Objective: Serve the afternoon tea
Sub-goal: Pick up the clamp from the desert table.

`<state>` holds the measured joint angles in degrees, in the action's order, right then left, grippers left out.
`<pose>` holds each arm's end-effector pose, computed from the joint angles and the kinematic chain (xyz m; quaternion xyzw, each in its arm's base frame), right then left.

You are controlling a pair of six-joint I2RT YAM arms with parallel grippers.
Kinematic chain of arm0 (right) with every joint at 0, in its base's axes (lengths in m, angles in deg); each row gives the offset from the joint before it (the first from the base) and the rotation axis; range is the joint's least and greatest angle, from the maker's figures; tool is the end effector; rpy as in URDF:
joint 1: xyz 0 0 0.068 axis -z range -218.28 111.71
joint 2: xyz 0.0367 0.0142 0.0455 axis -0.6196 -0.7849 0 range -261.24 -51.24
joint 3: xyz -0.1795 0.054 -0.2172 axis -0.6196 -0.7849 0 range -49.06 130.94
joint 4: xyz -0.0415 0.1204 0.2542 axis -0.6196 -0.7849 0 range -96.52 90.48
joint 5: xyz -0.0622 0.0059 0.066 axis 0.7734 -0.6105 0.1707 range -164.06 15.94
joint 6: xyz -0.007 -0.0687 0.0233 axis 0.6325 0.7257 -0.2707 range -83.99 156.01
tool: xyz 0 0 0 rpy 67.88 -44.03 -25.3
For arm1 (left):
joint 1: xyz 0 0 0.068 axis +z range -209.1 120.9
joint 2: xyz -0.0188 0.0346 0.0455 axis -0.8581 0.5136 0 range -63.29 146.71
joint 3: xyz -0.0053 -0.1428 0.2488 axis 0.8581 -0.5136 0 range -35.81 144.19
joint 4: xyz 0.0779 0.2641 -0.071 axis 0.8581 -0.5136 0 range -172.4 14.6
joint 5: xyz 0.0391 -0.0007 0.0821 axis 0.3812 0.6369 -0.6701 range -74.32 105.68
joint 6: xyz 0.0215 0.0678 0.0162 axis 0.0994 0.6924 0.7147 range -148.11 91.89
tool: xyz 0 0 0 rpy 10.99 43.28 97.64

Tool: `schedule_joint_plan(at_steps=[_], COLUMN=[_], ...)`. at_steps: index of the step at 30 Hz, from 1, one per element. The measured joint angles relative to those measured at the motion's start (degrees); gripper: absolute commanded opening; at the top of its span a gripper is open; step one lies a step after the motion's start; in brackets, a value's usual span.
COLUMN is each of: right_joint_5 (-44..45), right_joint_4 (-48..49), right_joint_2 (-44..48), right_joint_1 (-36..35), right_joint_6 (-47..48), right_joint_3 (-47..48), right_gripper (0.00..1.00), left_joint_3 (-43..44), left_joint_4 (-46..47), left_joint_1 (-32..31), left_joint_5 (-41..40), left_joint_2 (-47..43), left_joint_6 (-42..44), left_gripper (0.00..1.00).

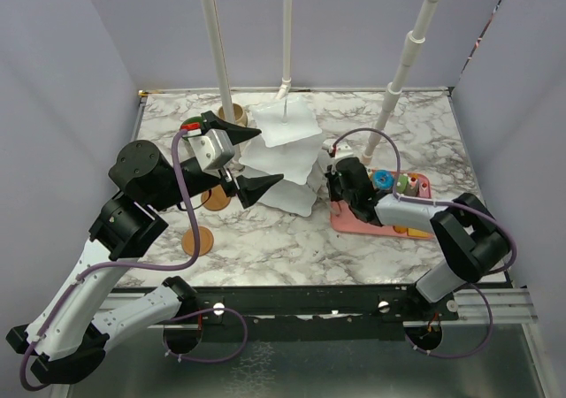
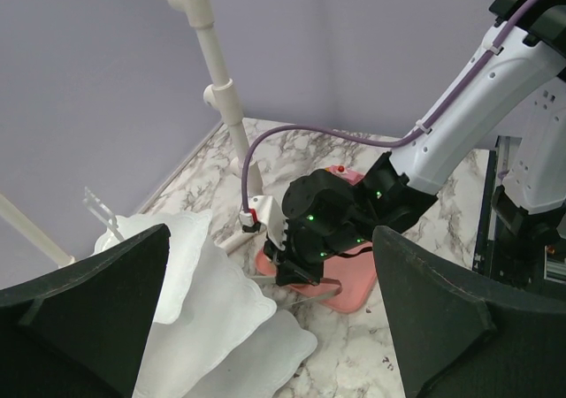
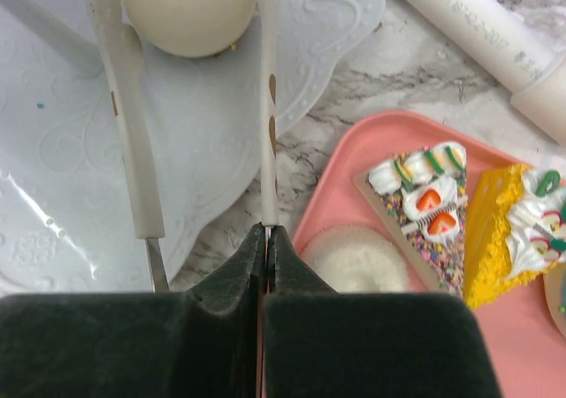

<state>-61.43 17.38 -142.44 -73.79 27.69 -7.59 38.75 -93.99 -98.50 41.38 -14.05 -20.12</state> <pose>0.2988 0.1967 0.1531 -0.1540 0.8607 0.0879 0.4773 0.1252 -0.1369 0.5090 0.4125 0.5263 -0.3395 0.6615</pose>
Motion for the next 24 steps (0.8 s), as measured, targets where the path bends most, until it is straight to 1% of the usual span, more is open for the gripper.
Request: schedule_joint_plan(at_steps=[7,13,15,18,24], right_joint_5=[-0.11,-0.96,-1.73,-3.06,-6.40], right_joint_4=[-3.63,-8.87,-13.27,-22.01,-39.82], right_joint_2=[5.09,12.98,15.50,18.84,26.47], right_joint_1=[-0.02,-0.13,-0.13,-0.13,-0.13], right_joint_6=[-1.64,-3.67,-4.68,-6.34,-10.10], right_joint_3=[-2.05,-2.27,-1.68,0.33,3.82], right_gripper=[0.01,0.01,0.01,0.01,0.01], left_joint_3=[0.00,0.00,-0.07,-0.76,-4.63], left_joint_4=[0.00,-0.07,-0.68,-2.95,-9.55], left_joint_1=[0.00,0.00,0.00,0.00,0.00], left_joint_5=[0.22,1.27,2.75,6.60,12.66], left_joint_2=[0.00,0.00,0.02,0.50,3.23], left_joint_6=[0.02,0.63,1.97,6.32,18.27], left_gripper=[0.96,0.97,0.97,0.97,0.96])
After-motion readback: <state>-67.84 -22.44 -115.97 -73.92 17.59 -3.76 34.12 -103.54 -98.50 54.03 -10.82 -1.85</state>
